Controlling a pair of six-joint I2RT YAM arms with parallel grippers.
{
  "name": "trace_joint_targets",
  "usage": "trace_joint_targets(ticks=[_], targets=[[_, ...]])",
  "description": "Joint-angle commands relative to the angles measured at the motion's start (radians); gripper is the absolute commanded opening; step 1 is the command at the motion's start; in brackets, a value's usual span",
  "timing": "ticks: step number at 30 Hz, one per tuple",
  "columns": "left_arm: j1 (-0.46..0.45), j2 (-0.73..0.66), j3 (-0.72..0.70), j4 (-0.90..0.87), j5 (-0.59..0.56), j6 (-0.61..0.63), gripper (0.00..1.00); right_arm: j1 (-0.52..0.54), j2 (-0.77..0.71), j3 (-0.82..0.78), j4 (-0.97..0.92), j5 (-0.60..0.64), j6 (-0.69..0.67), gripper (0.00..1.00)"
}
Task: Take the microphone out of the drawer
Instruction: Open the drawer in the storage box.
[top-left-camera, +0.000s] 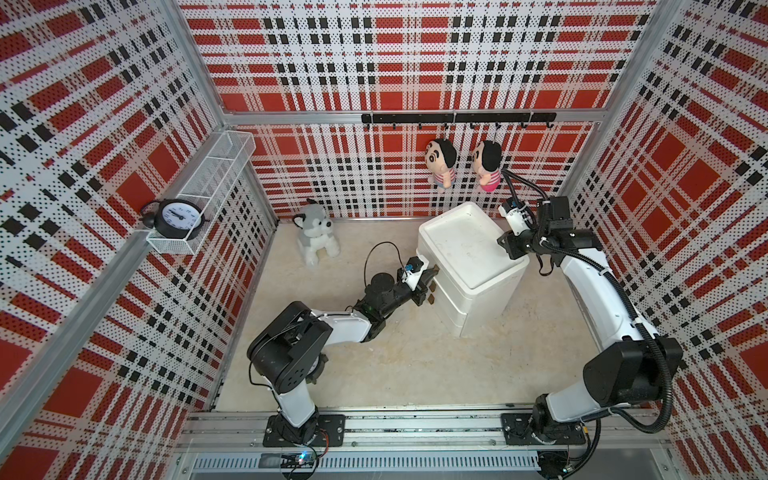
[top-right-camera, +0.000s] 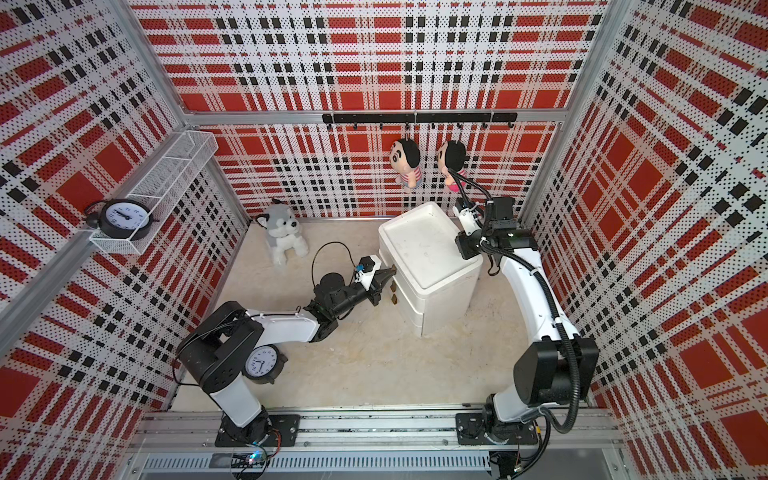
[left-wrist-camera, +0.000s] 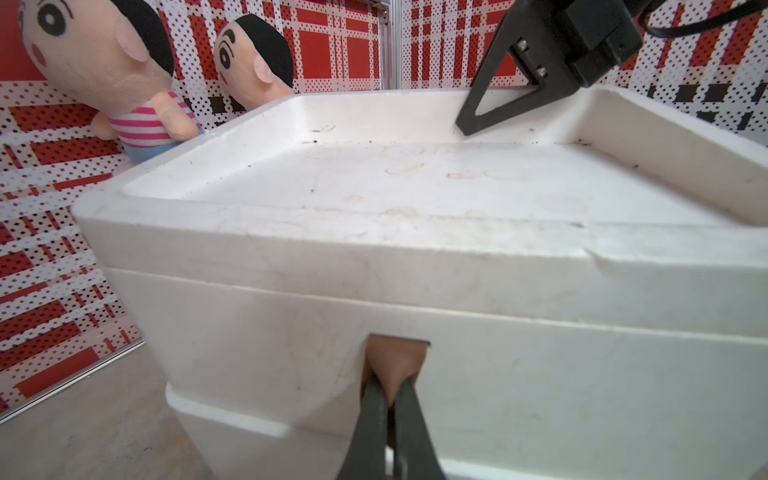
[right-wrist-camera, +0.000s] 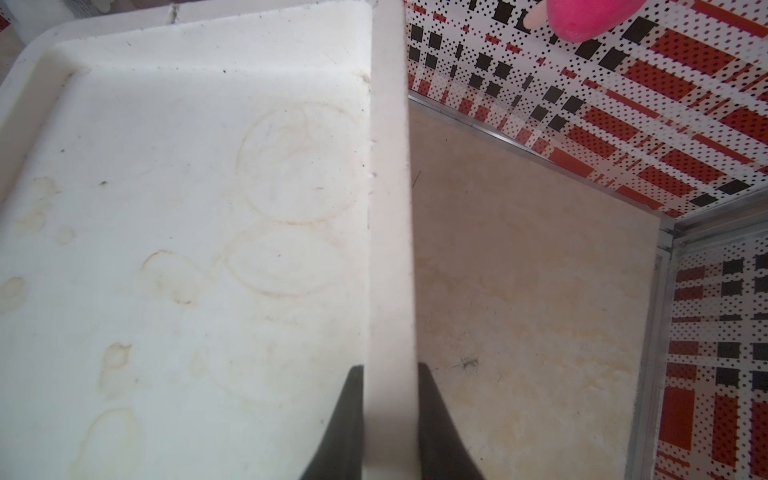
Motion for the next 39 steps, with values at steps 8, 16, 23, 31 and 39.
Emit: trace_joint_targets(ticks=[8,16,23,31,39], targets=[[0.063,-0.103,-0.079,-0.044,-0.016,-0.066,0.0,0.011,-0.089,0.017,0.157,0.171,-0.014,0.0],[0.076,-0.173,-0.131,-0.091,-0.039,-0.097,0.0,-0.031,-0.1,0.01,0.171,0.269,-0.007,0.0],[0.068,-0.229,-0.157,-0.141,-0.072,-0.098,0.0,-0.073,-0.114,-0.005,0.219,0.299,-0.01,0.0],[0.074,-0.27,-0.161,-0.193,-0.1,-0.083,0.0,-0.092,-0.129,-0.003,0.243,0.307,-0.028,0.0],[0.09,-0.291,-0.153,-0.241,-0.127,-0.062,0.0,-0.11,-0.134,-0.027,0.249,0.302,-0.024,0.0]])
